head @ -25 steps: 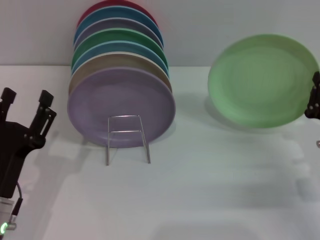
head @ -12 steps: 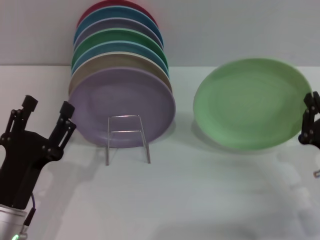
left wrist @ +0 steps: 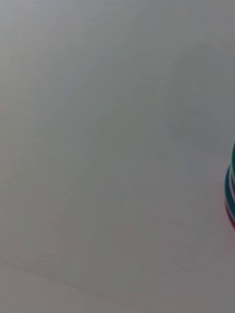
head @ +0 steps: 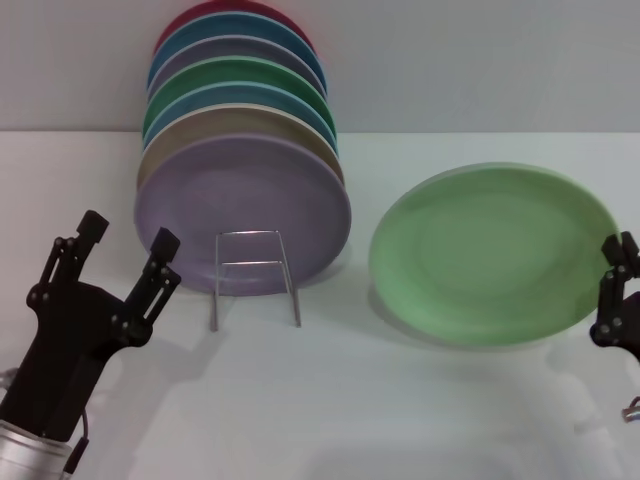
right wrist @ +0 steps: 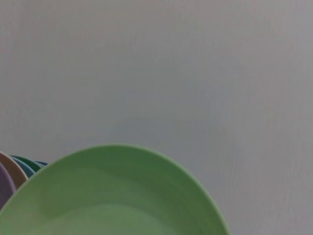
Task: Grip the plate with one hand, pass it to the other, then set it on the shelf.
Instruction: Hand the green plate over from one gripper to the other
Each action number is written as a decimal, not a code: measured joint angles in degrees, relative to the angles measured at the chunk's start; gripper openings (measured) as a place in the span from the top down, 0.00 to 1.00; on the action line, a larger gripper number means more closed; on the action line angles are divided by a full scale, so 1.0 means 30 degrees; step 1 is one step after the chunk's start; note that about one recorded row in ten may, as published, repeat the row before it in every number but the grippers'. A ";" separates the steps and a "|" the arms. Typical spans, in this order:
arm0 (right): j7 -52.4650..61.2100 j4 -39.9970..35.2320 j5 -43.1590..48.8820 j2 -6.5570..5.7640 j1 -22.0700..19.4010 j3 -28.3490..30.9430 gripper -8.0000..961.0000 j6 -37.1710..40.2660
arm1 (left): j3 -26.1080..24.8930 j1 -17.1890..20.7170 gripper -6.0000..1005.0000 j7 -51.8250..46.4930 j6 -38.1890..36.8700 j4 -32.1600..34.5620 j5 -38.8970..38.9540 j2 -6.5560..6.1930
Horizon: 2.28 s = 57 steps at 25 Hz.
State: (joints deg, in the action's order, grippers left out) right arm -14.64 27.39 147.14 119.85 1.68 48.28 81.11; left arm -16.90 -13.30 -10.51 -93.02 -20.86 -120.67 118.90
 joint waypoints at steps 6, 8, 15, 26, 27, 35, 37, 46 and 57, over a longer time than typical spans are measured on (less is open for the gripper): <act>-0.3476 0.1216 -0.5302 0.0011 -0.0025 -0.5547 0.96 0.1047 | 0.0896 0.0182 0.19 0.0819 0.0084 -0.0054 -0.0004 -0.0025; -0.4685 0.1728 -0.6744 0.0011 0.0028 -0.7394 0.96 0.1438 | 0.1314 0.0196 0.19 0.1607 0.0191 -0.0155 0.0000 -0.0026; -0.8276 0.3335 -0.9528 0.0012 -0.0123 -1.1126 0.96 0.2274 | 0.1927 0.0165 0.20 0.2656 0.0975 -0.0095 -0.0002 -0.0014; -1.1977 0.4795 -1.1314 0.0011 -0.0166 -1.2961 0.96 0.2720 | 0.2071 0.0380 0.22 0.4303 0.2638 -0.0624 0.0002 0.0033; -1.2156 0.4889 -1.1315 0.0011 -0.0158 -1.2975 0.96 0.2723 | 0.2109 0.0385 0.22 0.4306 0.2667 -0.0635 0.0005 0.0032; -1.2862 0.5164 -1.1335 0.0011 0.0259 -1.3017 0.96 0.2422 | 0.2748 0.0404 0.23 0.4322 0.2625 -0.0846 0.0001 0.0032; -1.3051 0.5244 -1.1342 0.0011 0.0420 -1.3025 0.96 0.2248 | 0.3024 0.0385 0.24 0.4343 0.2655 -0.0985 -0.0004 0.0035; -1.3238 0.5256 -1.1348 0.0011 0.0802 -1.3086 0.95 0.1818 | 0.3275 0.0223 0.25 0.4352 0.3408 -0.1419 0.0000 0.0031; -1.3253 0.5462 -1.1348 0.0010 0.1171 -1.3394 0.95 0.1522 | 0.3163 -0.0157 0.26 0.4270 0.3853 -0.1484 0.0001 0.0060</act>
State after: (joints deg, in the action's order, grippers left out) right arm -54.40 43.78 113.10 119.88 5.19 8.10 85.68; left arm -7.41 -13.77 2.30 -81.46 -25.31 -120.67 119.08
